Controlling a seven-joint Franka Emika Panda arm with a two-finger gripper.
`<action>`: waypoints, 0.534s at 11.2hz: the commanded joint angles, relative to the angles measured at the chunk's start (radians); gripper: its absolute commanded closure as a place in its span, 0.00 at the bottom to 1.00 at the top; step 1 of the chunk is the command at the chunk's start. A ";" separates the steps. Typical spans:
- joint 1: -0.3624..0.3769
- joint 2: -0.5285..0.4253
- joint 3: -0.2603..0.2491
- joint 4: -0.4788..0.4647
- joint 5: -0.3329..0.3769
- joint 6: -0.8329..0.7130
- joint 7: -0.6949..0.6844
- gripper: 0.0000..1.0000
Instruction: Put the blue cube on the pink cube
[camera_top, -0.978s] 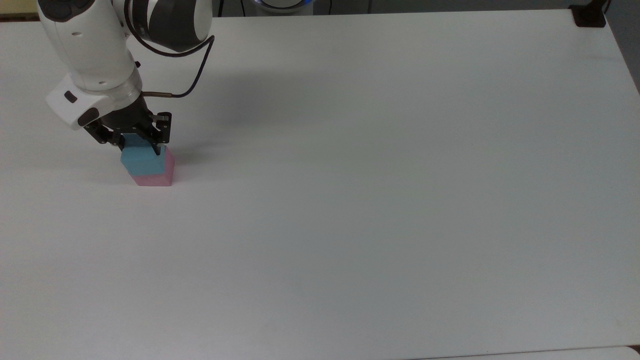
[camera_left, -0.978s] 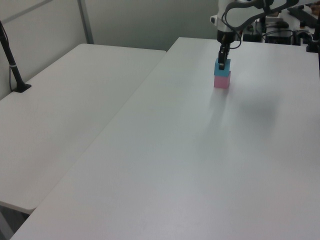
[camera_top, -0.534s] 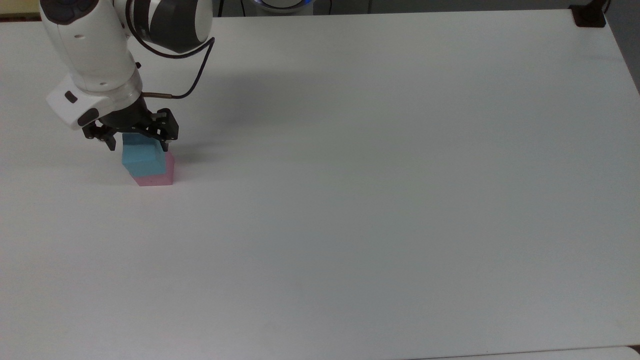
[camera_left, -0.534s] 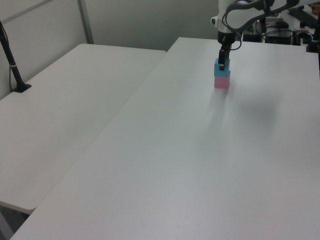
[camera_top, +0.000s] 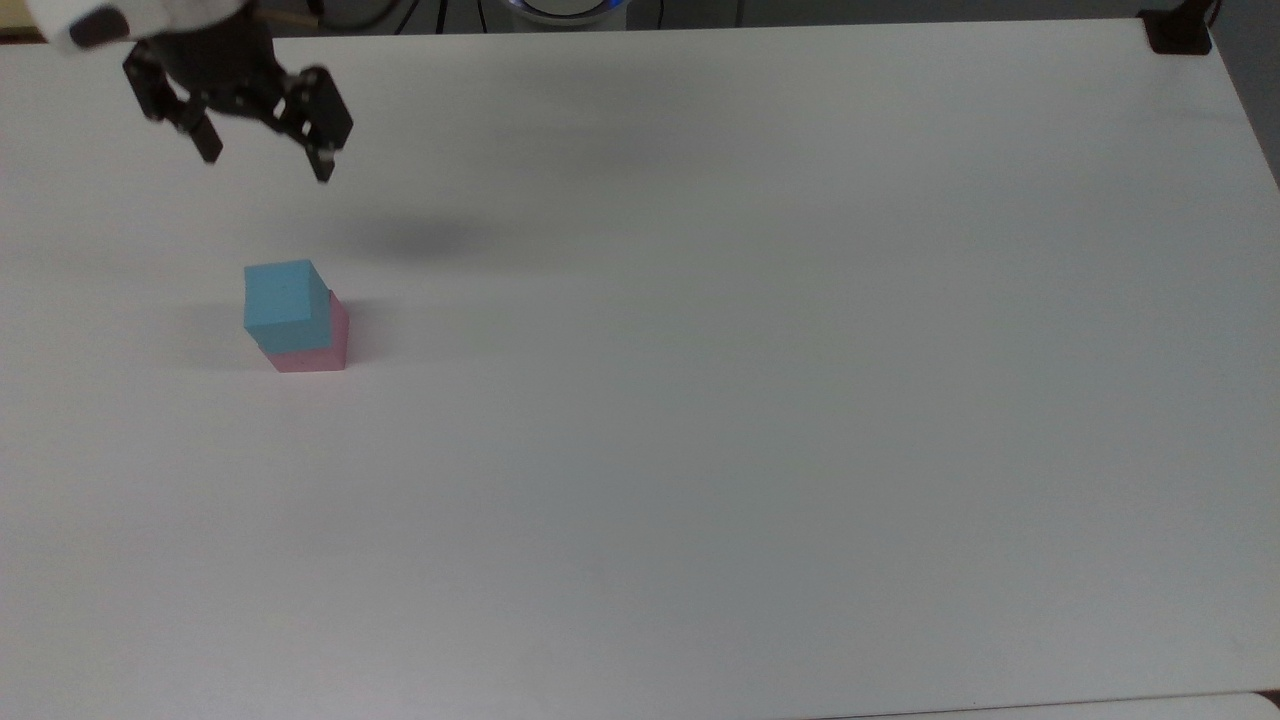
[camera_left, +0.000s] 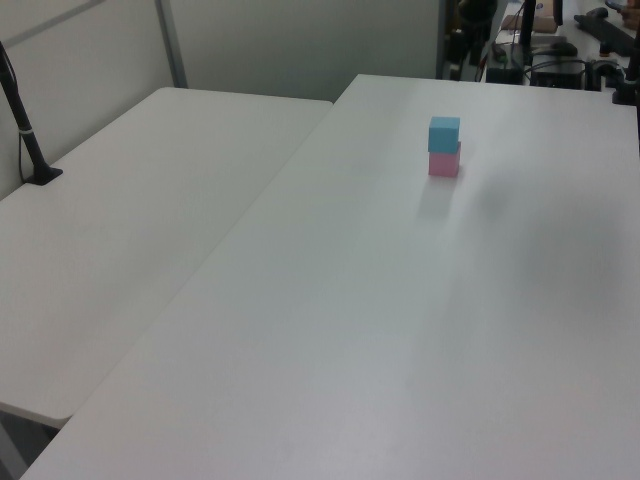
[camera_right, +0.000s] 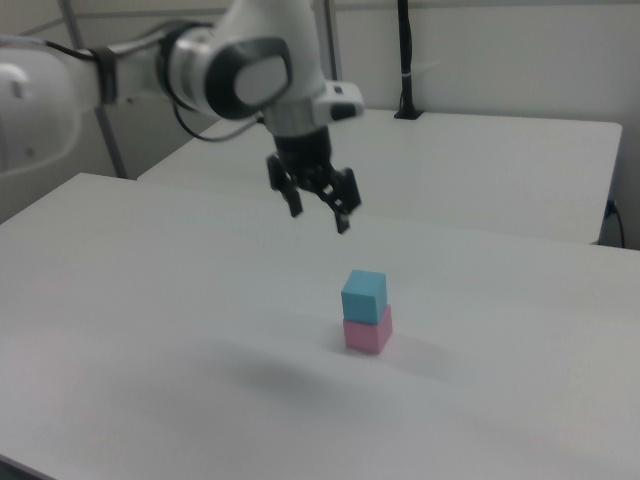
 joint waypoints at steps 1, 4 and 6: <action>0.009 -0.154 -0.004 -0.031 0.061 -0.179 0.042 0.00; 0.117 -0.233 -0.062 -0.040 0.064 -0.250 0.152 0.00; 0.234 -0.225 -0.143 -0.045 0.058 -0.239 0.134 0.00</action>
